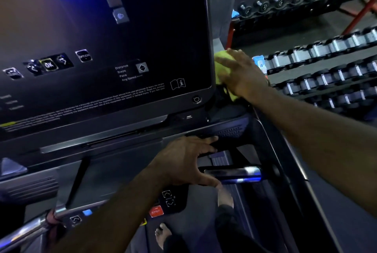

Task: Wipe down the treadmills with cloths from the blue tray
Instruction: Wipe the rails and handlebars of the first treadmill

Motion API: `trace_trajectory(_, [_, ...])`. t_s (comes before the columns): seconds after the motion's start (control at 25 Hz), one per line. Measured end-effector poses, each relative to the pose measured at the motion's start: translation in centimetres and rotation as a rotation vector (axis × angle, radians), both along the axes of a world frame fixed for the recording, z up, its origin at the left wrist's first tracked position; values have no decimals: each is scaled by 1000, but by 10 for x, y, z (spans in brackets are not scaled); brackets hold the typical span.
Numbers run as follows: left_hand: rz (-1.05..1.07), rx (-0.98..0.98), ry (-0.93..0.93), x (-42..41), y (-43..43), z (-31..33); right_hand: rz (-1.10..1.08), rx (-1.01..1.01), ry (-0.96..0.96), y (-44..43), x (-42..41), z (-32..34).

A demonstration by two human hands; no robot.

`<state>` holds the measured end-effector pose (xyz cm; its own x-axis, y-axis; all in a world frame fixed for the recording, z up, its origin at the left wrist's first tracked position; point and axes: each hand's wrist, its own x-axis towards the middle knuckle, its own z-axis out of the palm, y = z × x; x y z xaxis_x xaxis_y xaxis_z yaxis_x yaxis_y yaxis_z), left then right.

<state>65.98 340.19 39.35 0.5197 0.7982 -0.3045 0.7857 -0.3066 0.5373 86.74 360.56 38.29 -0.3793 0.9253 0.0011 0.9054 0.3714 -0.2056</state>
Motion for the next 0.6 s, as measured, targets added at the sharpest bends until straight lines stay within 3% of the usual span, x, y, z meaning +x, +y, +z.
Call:
trace_trajectory(0.12, [-25, 13, 29, 0, 1, -1, 69, 54, -87, -25, -45, -4])
trace_trajectory(0.2, [-22, 20, 22, -1, 1, 1, 225, 139, 13, -79, -27, -5])
trace_trajectory(0.28, [-2, -3, 7, -1, 3, 0, 379, 250, 55, -78, 15, 4])
trace_trajectory(0.44, [1, -20, -12, -2, 5, -6, -131, 16, 208, 4, 5, 17])
trace_trajectory(0.52, [5, 1, -12, -3, 6, -6, -39, 69, 120, -13, -32, 8])
trace_trajectory(0.6, [-7, 8, 13, -2, 4, -2, 131, 67, 171, -64, -32, 1])
